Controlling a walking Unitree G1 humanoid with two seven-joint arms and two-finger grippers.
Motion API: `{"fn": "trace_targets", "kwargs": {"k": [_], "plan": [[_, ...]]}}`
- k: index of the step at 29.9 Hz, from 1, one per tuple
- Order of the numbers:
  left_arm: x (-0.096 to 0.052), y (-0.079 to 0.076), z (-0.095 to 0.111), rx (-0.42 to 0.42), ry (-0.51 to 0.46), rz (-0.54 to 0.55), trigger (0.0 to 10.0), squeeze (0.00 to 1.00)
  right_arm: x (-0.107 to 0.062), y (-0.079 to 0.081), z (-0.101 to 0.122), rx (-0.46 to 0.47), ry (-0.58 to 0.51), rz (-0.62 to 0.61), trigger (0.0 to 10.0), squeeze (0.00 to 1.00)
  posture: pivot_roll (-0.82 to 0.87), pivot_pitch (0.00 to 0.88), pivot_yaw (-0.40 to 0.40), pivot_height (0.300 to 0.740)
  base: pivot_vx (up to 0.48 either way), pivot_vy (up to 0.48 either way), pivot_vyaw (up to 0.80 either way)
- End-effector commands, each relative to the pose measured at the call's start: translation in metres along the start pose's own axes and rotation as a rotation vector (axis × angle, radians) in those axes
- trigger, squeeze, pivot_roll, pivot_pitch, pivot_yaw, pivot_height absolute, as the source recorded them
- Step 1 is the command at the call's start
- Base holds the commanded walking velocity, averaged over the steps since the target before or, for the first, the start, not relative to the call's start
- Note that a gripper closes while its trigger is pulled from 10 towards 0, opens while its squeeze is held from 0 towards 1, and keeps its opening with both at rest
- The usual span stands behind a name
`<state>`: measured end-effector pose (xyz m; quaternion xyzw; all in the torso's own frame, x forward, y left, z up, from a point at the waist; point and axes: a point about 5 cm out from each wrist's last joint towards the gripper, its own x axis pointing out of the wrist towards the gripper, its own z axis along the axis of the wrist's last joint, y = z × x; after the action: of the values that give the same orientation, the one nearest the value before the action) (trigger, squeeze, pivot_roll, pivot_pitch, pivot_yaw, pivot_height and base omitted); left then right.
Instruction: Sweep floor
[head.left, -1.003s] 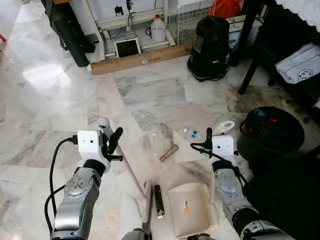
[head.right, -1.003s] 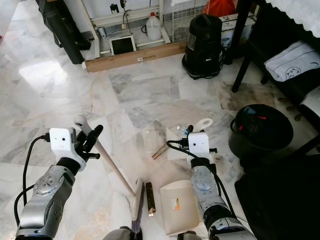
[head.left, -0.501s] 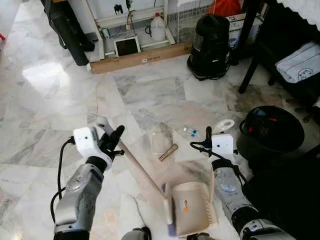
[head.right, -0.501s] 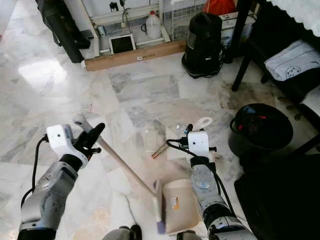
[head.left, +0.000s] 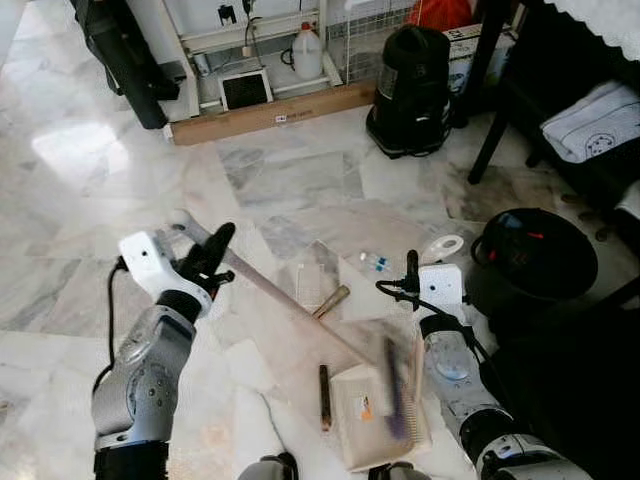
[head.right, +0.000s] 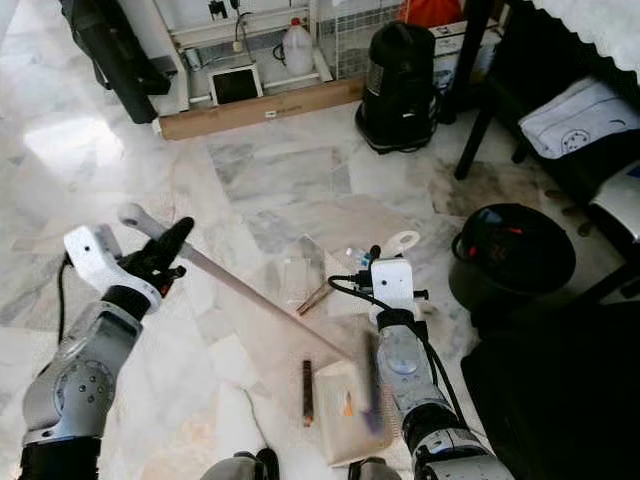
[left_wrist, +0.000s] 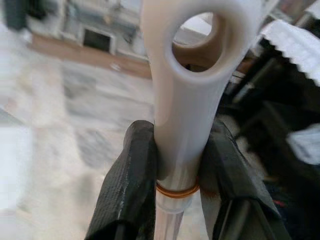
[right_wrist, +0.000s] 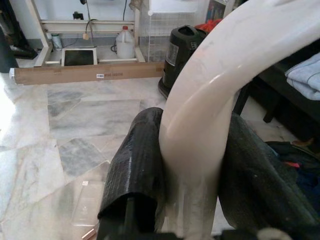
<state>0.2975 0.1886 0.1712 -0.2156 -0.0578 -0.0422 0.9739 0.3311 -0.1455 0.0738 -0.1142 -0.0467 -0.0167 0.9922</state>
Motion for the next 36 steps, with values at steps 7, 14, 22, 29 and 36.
{"fn": "trace_targets", "kwargs": {"k": [7,14,22,29,36], "plan": [[-0.01,0.011,0.027,0.28,-0.156,0.084,10.0,0.0,-0.013,0.005,-0.021,-0.008,0.109,0.026,10.0,0.0,0.22,0.216,0.076,0.74,0.0,0.0,0.0],[-0.014,0.013,-0.002,0.558,-0.012,-0.007,10.0,0.0,-0.013,0.005,-0.021,-0.009,0.112,0.028,10.0,0.0,0.22,0.218,0.076,0.74,0.0,0.0,0.0],[-0.015,0.009,-0.044,0.514,0.101,-0.063,10.0,0.0,-0.014,0.004,-0.021,-0.012,0.107,0.026,10.0,0.0,0.2,0.225,0.078,0.74,0.0,0.0,0.0],[-0.009,0.017,-0.064,0.438,0.108,0.002,10.0,0.0,-0.015,0.001,-0.022,-0.016,0.1,0.02,10.0,0.0,0.18,0.227,0.079,0.74,0.0,0.0,0.0],[-0.001,0.02,-0.07,0.212,0.125,0.049,10.0,0.0,-0.016,0.001,-0.023,-0.022,0.103,0.025,10.0,0.0,0.17,0.229,0.074,0.74,0.0,0.0,0.0]]}}
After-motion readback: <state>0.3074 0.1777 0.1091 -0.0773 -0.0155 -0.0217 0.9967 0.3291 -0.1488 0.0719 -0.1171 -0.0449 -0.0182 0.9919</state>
